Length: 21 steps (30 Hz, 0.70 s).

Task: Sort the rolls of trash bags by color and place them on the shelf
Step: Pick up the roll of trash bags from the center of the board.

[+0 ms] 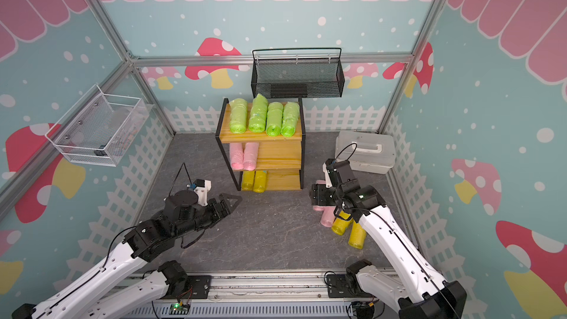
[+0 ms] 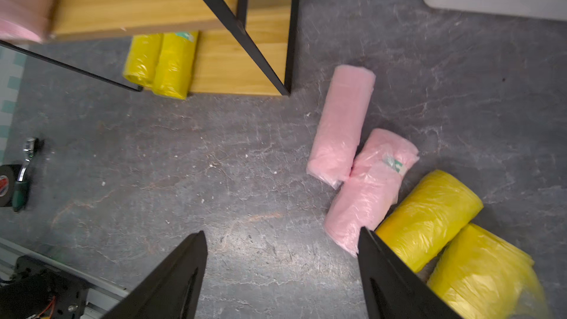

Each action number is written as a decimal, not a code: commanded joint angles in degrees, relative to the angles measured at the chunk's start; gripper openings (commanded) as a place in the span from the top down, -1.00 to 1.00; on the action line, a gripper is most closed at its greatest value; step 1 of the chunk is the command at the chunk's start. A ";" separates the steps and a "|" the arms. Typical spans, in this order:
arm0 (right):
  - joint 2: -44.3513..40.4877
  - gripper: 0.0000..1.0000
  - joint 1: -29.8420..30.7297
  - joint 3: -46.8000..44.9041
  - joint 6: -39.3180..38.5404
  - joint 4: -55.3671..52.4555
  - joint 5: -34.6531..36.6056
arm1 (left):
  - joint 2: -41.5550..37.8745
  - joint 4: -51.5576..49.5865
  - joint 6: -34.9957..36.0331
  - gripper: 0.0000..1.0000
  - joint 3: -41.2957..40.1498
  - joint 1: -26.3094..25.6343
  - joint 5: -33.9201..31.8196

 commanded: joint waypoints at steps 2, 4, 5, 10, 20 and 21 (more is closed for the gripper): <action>1.59 -0.75 -1.15 -5.21 5.24 4.38 -0.47 | 0.54 1.30 -1.64 -0.92 -1.60 0.13 1.32; 4.80 -0.81 -1.54 -6.52 5.33 5.70 -1.99 | 1.02 1.74 -2.28 -0.92 -2.09 0.13 1.74; 6.79 -0.82 -1.64 -6.64 5.17 6.15 -2.45 | 1.37 1.80 -2.41 -0.92 -2.19 0.13 2.03; 12.81 -0.81 -2.32 -6.24 3.71 9.65 -2.03 | 2.84 1.83 -2.34 -0.92 -1.48 0.09 2.98; 24.32 -0.67 -4.81 -0.82 1.17 11.52 -0.77 | 3.50 1.83 -2.38 -0.94 -1.62 0.04 3.26; 25.45 -0.62 -4.79 -0.09 1.00 11.69 -0.77 | 3.47 1.85 -2.34 -0.95 -1.66 0.00 3.35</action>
